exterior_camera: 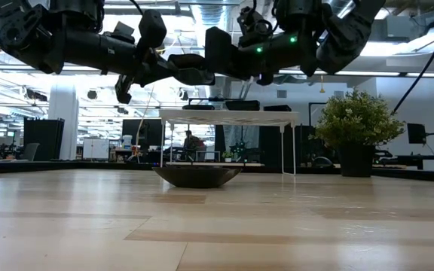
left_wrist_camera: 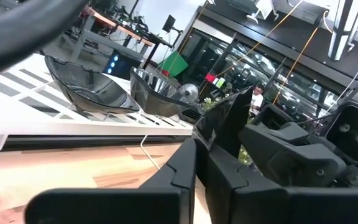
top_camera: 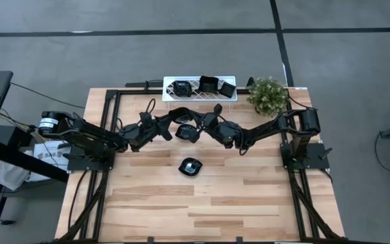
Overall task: Pick & Place Mini shaped plates
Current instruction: Stack the black leaf-shaped plate on top of the black leaf-shaped plate on the shelf
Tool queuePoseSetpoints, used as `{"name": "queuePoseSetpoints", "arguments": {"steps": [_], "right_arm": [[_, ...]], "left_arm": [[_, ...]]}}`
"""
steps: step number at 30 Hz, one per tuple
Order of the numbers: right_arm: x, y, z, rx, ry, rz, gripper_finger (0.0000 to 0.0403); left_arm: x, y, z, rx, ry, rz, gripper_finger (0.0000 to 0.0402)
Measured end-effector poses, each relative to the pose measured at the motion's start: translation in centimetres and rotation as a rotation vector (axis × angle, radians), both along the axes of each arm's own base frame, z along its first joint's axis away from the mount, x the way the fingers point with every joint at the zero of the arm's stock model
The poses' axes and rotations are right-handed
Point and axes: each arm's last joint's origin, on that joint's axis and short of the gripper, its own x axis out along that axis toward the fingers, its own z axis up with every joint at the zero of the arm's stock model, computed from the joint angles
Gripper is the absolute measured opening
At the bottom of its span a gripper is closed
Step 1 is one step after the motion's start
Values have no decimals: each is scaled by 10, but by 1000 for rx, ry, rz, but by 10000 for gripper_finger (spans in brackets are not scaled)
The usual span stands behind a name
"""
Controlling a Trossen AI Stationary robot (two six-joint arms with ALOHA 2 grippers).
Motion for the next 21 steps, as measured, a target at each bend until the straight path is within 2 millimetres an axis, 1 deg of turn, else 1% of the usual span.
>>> {"name": "queuePoseSetpoints", "arguments": {"steps": [4,9,17,21], "right_arm": [[1,4,-1,-36,33,19,15],[2,7,-1,-73,59,63,53],[2,5,-3,-96,97,61,102],[2,7,-3,-145,137,48,120]], "left_arm": [[0,-1,1,3,-6,-19,20],[0,-1,1,4,-5,-21,13],[0,-1,1,22,6,-13,11],[0,-1,1,25,5,-12,9]]}}
